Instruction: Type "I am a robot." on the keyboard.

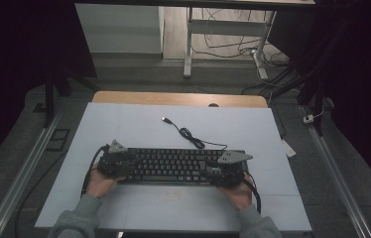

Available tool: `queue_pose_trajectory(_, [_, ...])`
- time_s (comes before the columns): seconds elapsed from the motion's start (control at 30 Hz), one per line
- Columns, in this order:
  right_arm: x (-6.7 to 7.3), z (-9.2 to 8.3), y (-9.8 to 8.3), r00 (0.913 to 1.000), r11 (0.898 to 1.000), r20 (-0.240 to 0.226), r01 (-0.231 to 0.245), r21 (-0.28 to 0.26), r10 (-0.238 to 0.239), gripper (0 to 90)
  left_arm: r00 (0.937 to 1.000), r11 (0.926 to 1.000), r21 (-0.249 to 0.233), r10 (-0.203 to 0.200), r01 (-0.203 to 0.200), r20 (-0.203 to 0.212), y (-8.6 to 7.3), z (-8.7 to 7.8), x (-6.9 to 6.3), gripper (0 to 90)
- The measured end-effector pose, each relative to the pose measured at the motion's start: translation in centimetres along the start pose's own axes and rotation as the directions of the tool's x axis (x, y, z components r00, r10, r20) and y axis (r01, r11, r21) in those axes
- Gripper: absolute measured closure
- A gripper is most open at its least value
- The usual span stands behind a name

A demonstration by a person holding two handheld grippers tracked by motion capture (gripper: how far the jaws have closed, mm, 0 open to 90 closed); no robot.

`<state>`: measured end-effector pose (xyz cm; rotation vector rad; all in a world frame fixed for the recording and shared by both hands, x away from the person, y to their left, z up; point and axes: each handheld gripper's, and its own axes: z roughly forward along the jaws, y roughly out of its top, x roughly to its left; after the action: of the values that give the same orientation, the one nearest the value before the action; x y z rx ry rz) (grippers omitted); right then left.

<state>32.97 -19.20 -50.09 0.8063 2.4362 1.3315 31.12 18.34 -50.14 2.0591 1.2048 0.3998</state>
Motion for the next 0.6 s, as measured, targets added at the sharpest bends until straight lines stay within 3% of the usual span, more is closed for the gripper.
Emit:
queue_pose_trajectory(0.27, [0.1, 0.6, -0.1, 0.9999, 1.0, -0.012, 0.007, 0.015, -0.007, 50.1, 0.9992, 0.9975, 0.06, 0.039, -0.039, -0.01, -0.4, 0.6, 0.0, 88.3])
queue_pose_trajectory(0.6, [0.3, 1.0, -0.1, 0.9998, 1.0, -0.017, 0.015, 0.025, -0.015, 50.1, 0.9975, 0.9937, 0.099, 0.057, -0.053, -0.041, -0.8, 1.3, 0.1, 88.5])
